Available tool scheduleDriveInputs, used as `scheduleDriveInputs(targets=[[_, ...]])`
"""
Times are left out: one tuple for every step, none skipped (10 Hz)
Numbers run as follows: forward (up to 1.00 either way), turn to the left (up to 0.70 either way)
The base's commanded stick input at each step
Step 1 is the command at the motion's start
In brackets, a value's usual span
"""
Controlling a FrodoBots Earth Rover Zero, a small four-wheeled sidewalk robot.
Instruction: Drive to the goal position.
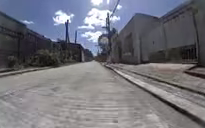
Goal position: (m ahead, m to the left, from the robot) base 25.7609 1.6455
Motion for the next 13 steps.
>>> scheduleDriveInputs(targets=[[1.00, 0.00], [1.00, 0.00], [1.00, 0.00], [1.00, 0.00], [1.00, 0.00], [1.00, 0.00], [1.00, 0.00], [1.00, 0.00], [1.00, 0.00], [1.00, 0.00], [1.00, 0.00], [1.00, 0.00], [1.00, 0.00]])
